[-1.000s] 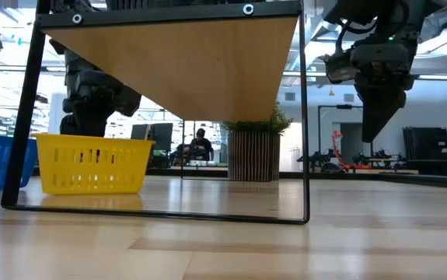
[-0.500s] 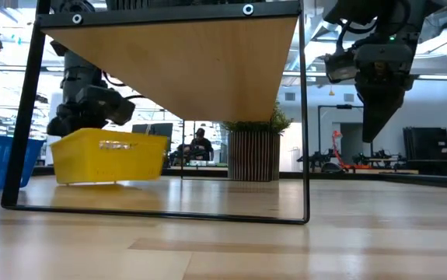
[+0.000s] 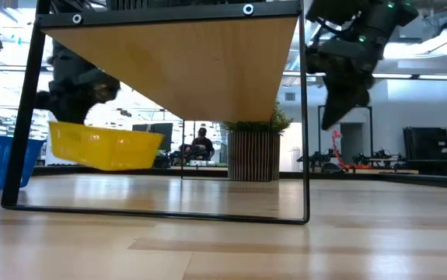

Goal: Stack baskets on shelf by color
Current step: Stack the yellow basket on top of the yellow basket on the shelf

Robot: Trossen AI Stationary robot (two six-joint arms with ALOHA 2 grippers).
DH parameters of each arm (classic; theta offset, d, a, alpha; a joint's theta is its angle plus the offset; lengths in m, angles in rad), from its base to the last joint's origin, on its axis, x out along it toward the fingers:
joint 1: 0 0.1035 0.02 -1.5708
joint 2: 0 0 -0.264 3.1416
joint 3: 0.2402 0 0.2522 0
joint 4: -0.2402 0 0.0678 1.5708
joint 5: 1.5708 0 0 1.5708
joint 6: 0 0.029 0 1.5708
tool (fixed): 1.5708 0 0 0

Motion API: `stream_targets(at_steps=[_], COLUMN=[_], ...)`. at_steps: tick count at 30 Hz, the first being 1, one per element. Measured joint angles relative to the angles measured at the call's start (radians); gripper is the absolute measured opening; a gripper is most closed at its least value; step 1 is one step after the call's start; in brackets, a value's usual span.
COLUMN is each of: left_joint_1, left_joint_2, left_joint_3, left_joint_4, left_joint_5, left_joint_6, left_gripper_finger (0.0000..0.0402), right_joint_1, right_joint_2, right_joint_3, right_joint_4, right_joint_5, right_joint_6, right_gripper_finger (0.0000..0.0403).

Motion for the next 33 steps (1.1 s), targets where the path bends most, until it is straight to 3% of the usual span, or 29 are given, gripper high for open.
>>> stream_targets(at_steps=[10,19,25,31,33], left_joint_1=[0.009,0.009,0.009,0.009,0.009], left_joint_2=[-0.229,-0.393,-0.456,-0.471,-0.469], left_joint_3=[0.068,0.156,0.221,0.296,0.319], left_joint_4=[-0.131,-0.182,-0.163,-0.082,-0.050], left_joint_5=[-0.087,-0.236,-0.323,-0.349,-0.350], left_joint_6=[-0.187,-0.283,-0.287,-0.268,-0.254], left_gripper_finger=[0.0000,0.0000,0.0000,0.0000,0.0000], right_joint_1=[-0.058,-0.043,-0.028,-0.064,-0.081], right_joint_2=[0.005,0.005,0.014,0.058,0.063], right_joint_3=[0.146,0.222,0.227,0.232,0.224], right_joint_4=[0.048,-0.011,0.050,0.182,0.144], right_joint_5=[-0.002,-0.060,-0.060,-0.059,-0.059], right_joint_6=[-0.147,-0.114,-0.065,-0.050,-0.049], right_gripper_finger=[0.0008,0.0008,0.0008,0.0008,0.0008])
